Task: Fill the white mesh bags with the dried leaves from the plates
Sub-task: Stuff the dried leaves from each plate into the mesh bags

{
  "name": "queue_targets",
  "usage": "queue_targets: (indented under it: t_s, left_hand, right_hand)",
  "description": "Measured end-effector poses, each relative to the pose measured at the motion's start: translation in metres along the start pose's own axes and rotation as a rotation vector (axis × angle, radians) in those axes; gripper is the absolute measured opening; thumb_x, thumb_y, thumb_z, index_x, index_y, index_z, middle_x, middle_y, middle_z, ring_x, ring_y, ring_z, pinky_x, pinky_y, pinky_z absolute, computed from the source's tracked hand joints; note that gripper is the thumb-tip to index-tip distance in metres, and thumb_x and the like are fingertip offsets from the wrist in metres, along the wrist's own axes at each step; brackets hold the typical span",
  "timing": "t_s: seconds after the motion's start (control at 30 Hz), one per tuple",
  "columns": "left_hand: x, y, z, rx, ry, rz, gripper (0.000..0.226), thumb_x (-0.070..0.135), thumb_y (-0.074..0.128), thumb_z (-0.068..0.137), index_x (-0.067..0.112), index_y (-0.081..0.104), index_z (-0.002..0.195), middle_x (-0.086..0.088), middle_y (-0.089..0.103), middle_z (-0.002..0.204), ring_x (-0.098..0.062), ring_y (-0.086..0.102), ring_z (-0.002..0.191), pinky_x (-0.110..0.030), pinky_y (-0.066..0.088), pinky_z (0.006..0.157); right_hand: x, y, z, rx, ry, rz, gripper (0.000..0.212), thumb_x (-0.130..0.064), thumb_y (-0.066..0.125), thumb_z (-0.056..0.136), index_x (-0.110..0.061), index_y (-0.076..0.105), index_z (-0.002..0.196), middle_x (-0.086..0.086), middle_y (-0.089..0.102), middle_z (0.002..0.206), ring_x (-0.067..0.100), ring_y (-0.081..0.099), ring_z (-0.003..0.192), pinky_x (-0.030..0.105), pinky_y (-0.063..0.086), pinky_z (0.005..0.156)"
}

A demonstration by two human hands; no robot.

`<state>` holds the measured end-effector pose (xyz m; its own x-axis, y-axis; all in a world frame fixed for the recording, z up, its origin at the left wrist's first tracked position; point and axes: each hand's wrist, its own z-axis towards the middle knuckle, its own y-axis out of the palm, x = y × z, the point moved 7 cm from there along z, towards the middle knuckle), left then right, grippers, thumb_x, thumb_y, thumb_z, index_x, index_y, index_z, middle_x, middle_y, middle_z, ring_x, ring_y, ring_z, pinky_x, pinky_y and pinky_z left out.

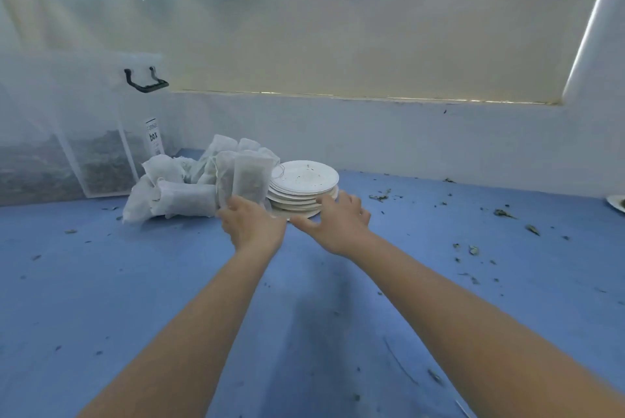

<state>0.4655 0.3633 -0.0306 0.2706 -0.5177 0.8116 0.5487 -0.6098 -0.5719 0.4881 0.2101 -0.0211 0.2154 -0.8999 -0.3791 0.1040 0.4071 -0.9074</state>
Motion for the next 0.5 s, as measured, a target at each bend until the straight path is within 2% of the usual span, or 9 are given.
queue_targets:
  t_s: [0.1,0.2,0.27,0.4,0.5]
  left_hand:
    - [0.022,0.005,-0.054,-0.112,0.112,-0.003,0.06,0.016,0.07,0.079,-0.003,0.033,0.121,-0.022,0.034,0.13,-0.036,0.044,0.114,-0.037,0.041,0.084]
    - [0.051,0.018,-0.11,-0.229,0.239,-0.049,0.043,0.011,0.061,0.084,0.0,0.038,0.119,-0.018,0.039,0.127,-0.03,0.048,0.105,-0.031,0.038,0.071]
    - [0.07,0.034,-0.149,-0.309,0.299,-0.088,0.041,0.011,0.057,0.085,0.003,0.039,0.121,-0.016,0.042,0.129,-0.027,0.05,0.103,-0.028,0.038,0.068]
    - [0.117,0.08,-0.232,-0.456,0.422,-0.132,0.04,0.016,0.055,0.088,0.008,0.039,0.124,-0.01,0.048,0.125,-0.017,0.049,0.088,-0.02,0.033,0.052]
    - [0.151,0.126,-0.303,-0.598,0.495,-0.16,0.037,0.016,0.053,0.09,0.007,0.041,0.124,-0.01,0.053,0.121,-0.017,0.051,0.086,-0.023,0.038,0.063]
  right_hand:
    - [0.013,-0.026,-0.05,-0.015,0.041,-0.001,0.064,-0.065,0.04,0.088,-0.019,0.043,0.132,0.011,0.035,0.136,0.029,0.024,0.129,0.042,0.02,0.105]
    - [0.041,-0.061,-0.099,0.013,0.093,-0.016,0.059,-0.058,0.038,0.093,-0.021,0.037,0.139,0.012,0.029,0.144,0.03,0.02,0.134,0.043,0.017,0.107]
    - [0.066,-0.084,-0.13,0.043,0.127,-0.054,0.055,-0.053,0.036,0.095,-0.022,0.034,0.141,0.011,0.028,0.146,0.03,0.02,0.134,0.044,0.018,0.107]
    - [0.13,-0.132,-0.193,0.094,0.214,-0.138,0.047,-0.04,0.03,0.1,-0.021,0.029,0.143,0.01,0.027,0.147,0.03,0.025,0.133,0.043,0.018,0.108]
    - [0.191,-0.166,-0.239,0.107,0.309,-0.207,0.045,-0.034,0.032,0.101,-0.021,0.028,0.144,0.011,0.028,0.146,0.032,0.027,0.132,0.043,0.02,0.107]
